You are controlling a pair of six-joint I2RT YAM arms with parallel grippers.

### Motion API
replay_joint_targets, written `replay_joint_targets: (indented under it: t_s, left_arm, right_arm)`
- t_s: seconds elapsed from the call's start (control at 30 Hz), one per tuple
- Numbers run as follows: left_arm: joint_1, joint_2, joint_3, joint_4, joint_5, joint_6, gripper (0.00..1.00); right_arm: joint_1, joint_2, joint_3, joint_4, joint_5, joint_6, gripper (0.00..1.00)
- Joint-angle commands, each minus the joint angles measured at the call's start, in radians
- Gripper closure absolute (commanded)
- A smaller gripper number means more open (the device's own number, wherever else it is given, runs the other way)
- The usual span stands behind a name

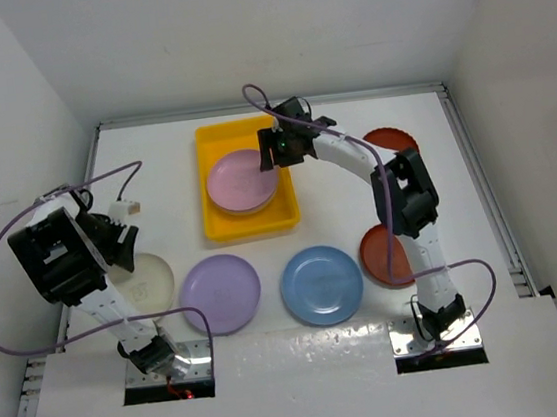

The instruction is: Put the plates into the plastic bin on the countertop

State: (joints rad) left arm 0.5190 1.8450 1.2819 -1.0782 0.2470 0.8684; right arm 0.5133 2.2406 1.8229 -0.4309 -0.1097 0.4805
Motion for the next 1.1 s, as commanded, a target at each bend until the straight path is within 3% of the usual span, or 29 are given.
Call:
replay_joint_targets:
  t_s: [0.0, 0.23, 0.3, 0.37, 0.4, 0.5, 0.67, 0.83, 0.9, 1.07]
  left_arm:
    - [0.053, -0.050, -0.055, 0.107, -0.060, 0.035, 0.27]
    - [0.076, -0.021, -0.122, 0.176, -0.095, 0.024, 0.29]
    - [0.085, -0.010, -0.148, 0.192, -0.095, 0.033, 0.33]
    - [0.085, -0.001, -0.161, 0.192, -0.095, 0.034, 0.48]
    - [0.085, -0.001, -0.161, 0.192, -0.095, 0.034, 0.69]
    - [0.095, -0.001, -0.138, 0.170, -0.078, 0.034, 1.00]
    - [0.177, -0.026, 0.068, 0.071, 0.096, 0.052, 1.00]
    - [0.214, -0.055, 0.304, 0.001, 0.466, -0.024, 1.00]
    - [0.173, -0.079, 0.362, 0.070, 0.583, -0.159, 1.00]
    - [0.012, -0.136, 0.387, 0.396, 0.669, -0.535, 1.00]
  right_arm:
    - [-0.001, -0.142, -0.008, 0.032, 0.031, -0.054, 0.40]
    - [0.005, -0.219, -0.053, 0.055, 0.021, -0.071, 0.39]
    - [0.004, -0.245, -0.065, 0.064, 0.021, -0.071, 0.39]
    - [0.004, -0.269, -0.077, 0.067, 0.019, -0.068, 0.37]
    - [0.002, -0.277, -0.079, 0.070, 0.019, -0.071, 0.37]
    - [-0.007, -0.323, -0.124, 0.086, 0.019, -0.071, 0.36]
    - [-0.070, -0.389, -0.221, 0.115, -0.013, -0.042, 0.33]
    - [-0.136, -0.476, -0.393, 0.129, -0.010, -0.007, 0.33]
    - [-0.157, -0.496, -0.412, 0.121, -0.007, -0.005, 0.33]
    - [-0.167, -0.536, -0.481, 0.098, 0.022, -0.013, 0.33]
